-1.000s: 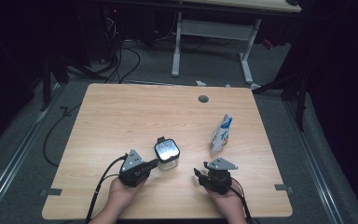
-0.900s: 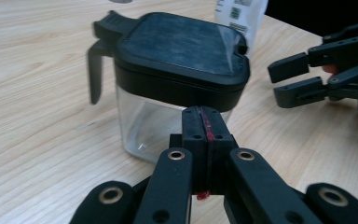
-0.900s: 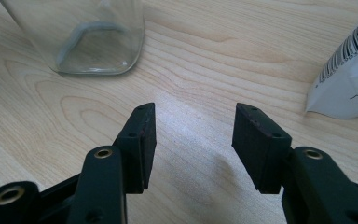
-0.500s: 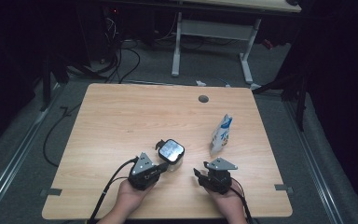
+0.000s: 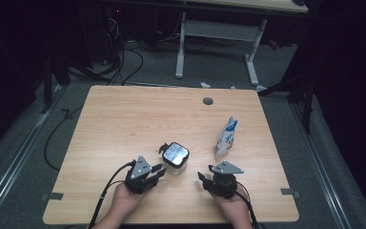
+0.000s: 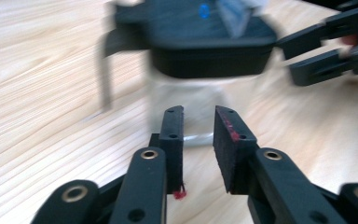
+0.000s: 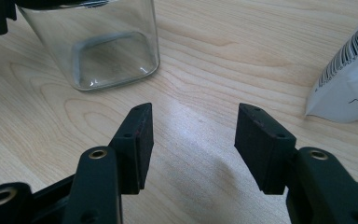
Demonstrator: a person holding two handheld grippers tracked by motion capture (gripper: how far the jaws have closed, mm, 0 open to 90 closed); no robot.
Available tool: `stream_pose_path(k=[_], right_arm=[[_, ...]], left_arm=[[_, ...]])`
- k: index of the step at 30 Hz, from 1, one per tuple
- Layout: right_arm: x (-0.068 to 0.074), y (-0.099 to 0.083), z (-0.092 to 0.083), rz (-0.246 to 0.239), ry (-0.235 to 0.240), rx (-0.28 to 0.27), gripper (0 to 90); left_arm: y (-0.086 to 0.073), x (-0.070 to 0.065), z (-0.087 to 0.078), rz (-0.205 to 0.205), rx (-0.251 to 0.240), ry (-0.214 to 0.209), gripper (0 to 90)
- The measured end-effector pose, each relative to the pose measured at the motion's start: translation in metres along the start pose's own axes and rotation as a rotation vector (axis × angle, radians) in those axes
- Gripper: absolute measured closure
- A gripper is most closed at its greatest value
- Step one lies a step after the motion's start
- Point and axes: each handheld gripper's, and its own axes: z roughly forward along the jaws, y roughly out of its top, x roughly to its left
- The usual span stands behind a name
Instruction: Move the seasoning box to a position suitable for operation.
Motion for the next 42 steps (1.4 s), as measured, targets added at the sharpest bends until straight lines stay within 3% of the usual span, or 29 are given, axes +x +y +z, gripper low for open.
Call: stream_pose_path(k=[1,4,8,9,13,19,24,28,30,33,38,40,42], right_arm=[[0.000,0.000,0.000,0.001,0.000,0.000,48.2],[0.001,0.000,0.001,0.005,-0.001,0.002,48.4],[0.003,0.000,0.001,-0.002,-0.003,-0.009,49.9],[0.004,0.000,0.001,0.001,-0.008,-0.009,50.1],[0.005,0.000,0.002,0.000,-0.004,-0.013,53.8],[0.005,0.001,0.002,0.000,0.030,-0.012,59.5],[0.013,-0.003,0.004,-0.078,-0.010,-0.032,63.3],[0.016,0.000,0.005,-0.037,0.002,-0.051,65.0],[0.018,0.002,0.004,-0.048,-0.012,-0.067,65.0],[0.019,0.007,0.003,-0.061,-0.026,-0.081,65.8],[0.019,0.019,0.004,-0.041,-0.043,-0.078,64.1],[0.020,0.026,0.007,-0.048,-0.055,-0.074,64.5],[0.021,0.033,0.011,-0.058,-0.066,-0.076,64.7]], left_arm=[[-0.005,0.005,-0.002,-0.104,-0.032,0.004,71.3],[-0.010,0.021,-0.010,-0.081,-0.016,0.046,64.1],[-0.013,0.026,-0.012,-0.083,0.003,0.058,59.0],[-0.013,0.030,-0.014,-0.050,0.023,0.065,57.2],[-0.013,0.035,-0.013,-0.089,0.030,0.065,53.4],[-0.014,0.037,-0.016,-0.090,0.021,0.089,59.1],[-0.012,0.039,-0.021,-0.091,-0.006,0.100,64.4],[-0.008,0.038,-0.020,-0.079,-0.010,0.084,63.3],[-0.001,0.035,-0.020,-0.047,-0.017,0.090,59.7],[0.005,0.033,-0.020,-0.052,-0.033,0.080,59.1],[0.020,0.039,-0.018,-0.067,-0.048,0.068,63.8],[0.027,0.042,-0.016,-0.049,-0.045,0.077,65.2],[0.033,0.044,-0.014,-0.057,-0.051,0.071,65.3]])
